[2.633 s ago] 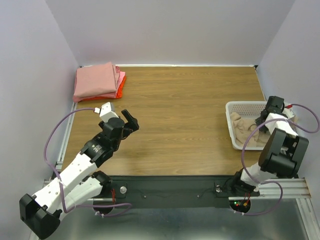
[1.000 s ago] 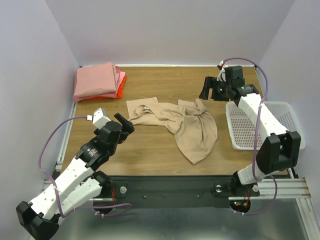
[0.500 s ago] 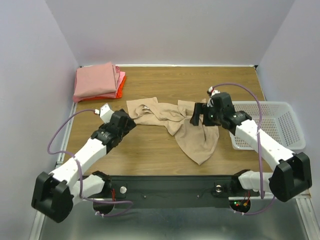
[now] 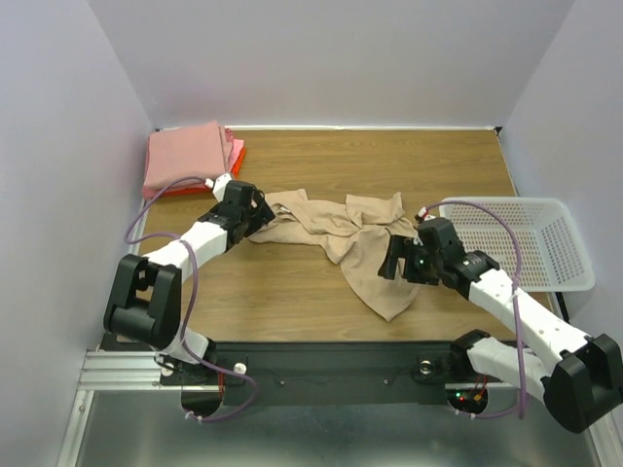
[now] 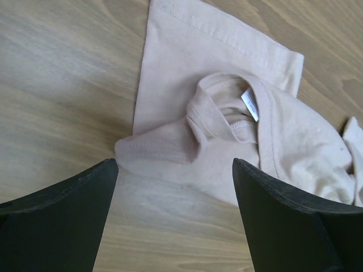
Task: Fold and stack the t-shirts
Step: Flatten the tshirt out
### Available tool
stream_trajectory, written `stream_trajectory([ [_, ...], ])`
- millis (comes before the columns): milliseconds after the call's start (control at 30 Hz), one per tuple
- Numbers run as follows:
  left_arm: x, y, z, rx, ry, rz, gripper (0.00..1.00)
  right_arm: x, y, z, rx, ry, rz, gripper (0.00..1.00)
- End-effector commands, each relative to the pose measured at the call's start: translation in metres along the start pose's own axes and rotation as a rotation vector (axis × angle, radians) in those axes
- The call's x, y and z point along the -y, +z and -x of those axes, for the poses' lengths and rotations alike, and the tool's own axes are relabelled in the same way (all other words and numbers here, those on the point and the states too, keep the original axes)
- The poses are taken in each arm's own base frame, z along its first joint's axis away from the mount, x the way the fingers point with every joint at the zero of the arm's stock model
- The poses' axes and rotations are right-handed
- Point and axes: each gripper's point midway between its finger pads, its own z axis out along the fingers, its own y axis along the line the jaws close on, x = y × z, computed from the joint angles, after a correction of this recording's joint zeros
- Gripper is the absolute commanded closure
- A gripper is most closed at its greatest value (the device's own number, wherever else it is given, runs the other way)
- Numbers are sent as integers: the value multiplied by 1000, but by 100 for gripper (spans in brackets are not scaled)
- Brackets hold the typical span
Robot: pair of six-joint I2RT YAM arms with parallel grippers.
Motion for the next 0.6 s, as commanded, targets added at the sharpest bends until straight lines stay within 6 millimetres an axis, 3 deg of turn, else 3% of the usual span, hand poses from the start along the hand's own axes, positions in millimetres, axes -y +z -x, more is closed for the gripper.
stream_trajectory([
  [0,29,11,20,26,56,-90,9,9,-8,-11,-23,27,-53,0],
  [100,35,26,19,7,117,-94,14,9,-7,-30,-81,38,-33,0],
  [133,36,29,18,1,147,-95,21,10,-8,-33,-87,54,-31,0],
  [367,30,50,0,-65,191,-72,42,6,-12,-39,-87,110,-26,0],
  [433,26,52,-6,-82,197,-62,60,11,-10,-43,-93,110,-67,0],
  [467,24,52,-6,-79,197,-56,85,14,-10,-47,-101,118,-86,0],
  [500,23,51,-6,-79,193,-51,100,14,-9,-51,-111,120,-93,0],
  [567,21,49,-6,-78,201,-48,100,9,-8,-61,-144,115,-93,0],
])
